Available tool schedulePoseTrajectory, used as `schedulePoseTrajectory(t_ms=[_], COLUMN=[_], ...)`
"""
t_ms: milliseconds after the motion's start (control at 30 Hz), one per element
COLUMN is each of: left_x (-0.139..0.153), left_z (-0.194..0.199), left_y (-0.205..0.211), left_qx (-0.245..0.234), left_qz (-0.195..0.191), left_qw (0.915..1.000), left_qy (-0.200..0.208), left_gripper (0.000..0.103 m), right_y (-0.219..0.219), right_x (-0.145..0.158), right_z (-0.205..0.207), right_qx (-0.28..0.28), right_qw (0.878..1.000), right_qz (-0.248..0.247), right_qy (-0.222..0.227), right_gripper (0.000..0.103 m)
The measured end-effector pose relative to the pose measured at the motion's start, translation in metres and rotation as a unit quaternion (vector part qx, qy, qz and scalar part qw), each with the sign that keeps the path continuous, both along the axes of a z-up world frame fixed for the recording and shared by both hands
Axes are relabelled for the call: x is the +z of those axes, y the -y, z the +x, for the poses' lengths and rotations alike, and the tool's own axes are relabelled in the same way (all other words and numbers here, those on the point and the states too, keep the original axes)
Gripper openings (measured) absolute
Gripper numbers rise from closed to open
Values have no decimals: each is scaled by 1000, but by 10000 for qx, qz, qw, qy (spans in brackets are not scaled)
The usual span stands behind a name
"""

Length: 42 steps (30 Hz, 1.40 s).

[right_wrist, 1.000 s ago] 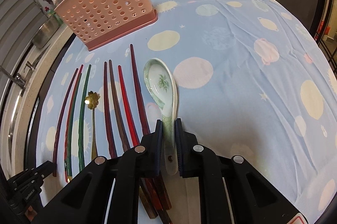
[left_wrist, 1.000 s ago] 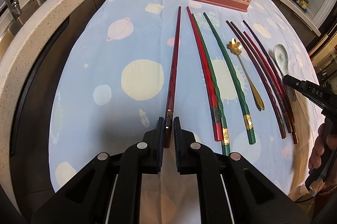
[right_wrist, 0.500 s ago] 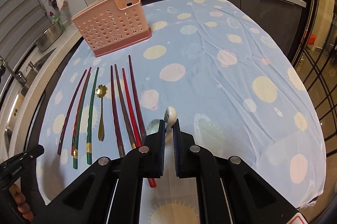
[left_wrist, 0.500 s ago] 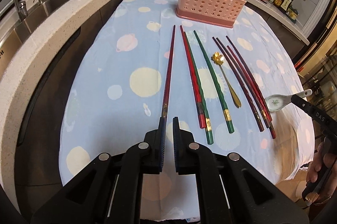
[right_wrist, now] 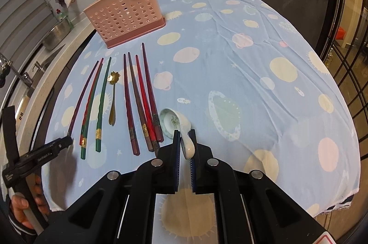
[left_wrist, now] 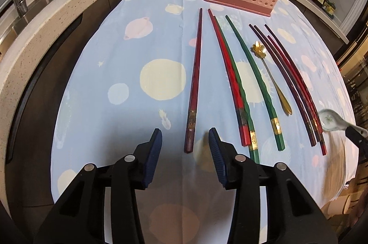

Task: Organize utensils
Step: 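Lift the chopstick and spoon and carry both toward the pink holder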

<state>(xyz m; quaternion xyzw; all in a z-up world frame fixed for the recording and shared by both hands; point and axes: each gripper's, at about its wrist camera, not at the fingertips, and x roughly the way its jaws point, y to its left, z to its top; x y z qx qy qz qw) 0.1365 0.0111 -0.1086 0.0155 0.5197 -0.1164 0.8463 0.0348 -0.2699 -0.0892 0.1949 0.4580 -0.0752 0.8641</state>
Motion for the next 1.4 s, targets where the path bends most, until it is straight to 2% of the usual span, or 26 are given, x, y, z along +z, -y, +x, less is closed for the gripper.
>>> schedulePoseTrajectory(t_ms=[67,100,167,367,467,800,1133,1267,1400], left_x=[-1,-1,-1,8,21,83,143,142,116], left_z=[6,7,8,-2,-8,-20,-22,-21,-18], left_y=[1,3,6,14,12,1,-9,-16,-20], left_qx=[-18,-37,-121,-289,-275,-153,-90,-21,35], left_qz=[9,43,22,130,52,-140,-366,-403,-400], left_qw=[10000,10000,9999,9994,9994,9963,9883,9886,9933], left_qy=[-10,8,-2,147,223,830,1476,1448,1084], left_gripper=[26,17,8,7,7,7,7,7,7], right_y=[0,-1,-1,0,0,-4,-8,-8,-8], right_x=[0,0,0,8,19,49,75,78,73], right_z=[-2,-2,-2,-6,-7,-5,-1,-2,-2], right_qx=[-2,-1,-8,-46,-63,8,73,76,65], right_qw=[10000,10000,10000,10000,9998,9984,9961,9958,9964], right_qz=[8,13,16,8,-44,-98,-147,-155,-120], right_qy=[-11,-13,-12,86,206,559,868,900,831], right_gripper=[7,8,7,7,7,6,6,6,6])
